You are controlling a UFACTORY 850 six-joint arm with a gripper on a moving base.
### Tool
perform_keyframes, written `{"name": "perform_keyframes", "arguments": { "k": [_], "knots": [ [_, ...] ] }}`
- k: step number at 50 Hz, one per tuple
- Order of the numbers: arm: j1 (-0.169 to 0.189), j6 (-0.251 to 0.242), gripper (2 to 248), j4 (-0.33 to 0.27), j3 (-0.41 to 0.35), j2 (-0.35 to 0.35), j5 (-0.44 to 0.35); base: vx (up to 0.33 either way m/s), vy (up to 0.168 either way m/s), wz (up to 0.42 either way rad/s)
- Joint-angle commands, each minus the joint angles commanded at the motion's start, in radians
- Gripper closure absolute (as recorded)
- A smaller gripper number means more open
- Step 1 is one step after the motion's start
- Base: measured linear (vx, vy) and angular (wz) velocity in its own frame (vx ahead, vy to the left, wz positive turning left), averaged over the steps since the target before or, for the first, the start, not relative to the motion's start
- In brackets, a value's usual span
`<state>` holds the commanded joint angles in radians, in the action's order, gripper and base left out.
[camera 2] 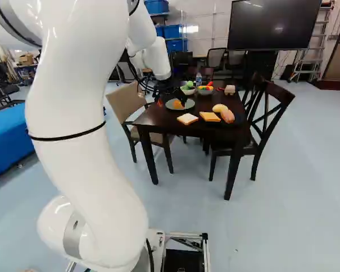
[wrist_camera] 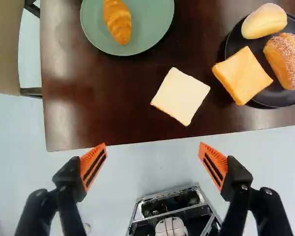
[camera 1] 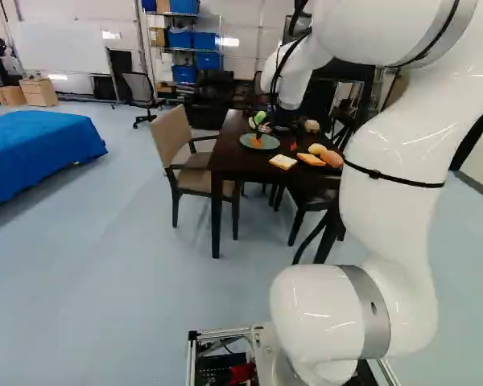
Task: Move the croissant to the empty plate
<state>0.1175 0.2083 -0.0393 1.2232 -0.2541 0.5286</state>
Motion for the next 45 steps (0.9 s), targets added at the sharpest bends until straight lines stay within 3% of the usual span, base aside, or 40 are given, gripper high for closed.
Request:
{"name": "perform_keyframes", "arguments": {
  "k": [23, 45],
  "knots": [
    [-0.014, -0.025, 3, 0.005, -0.134, 0.063, -0.165, 0.000, 0.000, 0.000],
    [-0.032, -0.056, 3, 0.011, -0.307, 0.144, -0.378, 0.000, 0.000, 0.000]
  ]
}}
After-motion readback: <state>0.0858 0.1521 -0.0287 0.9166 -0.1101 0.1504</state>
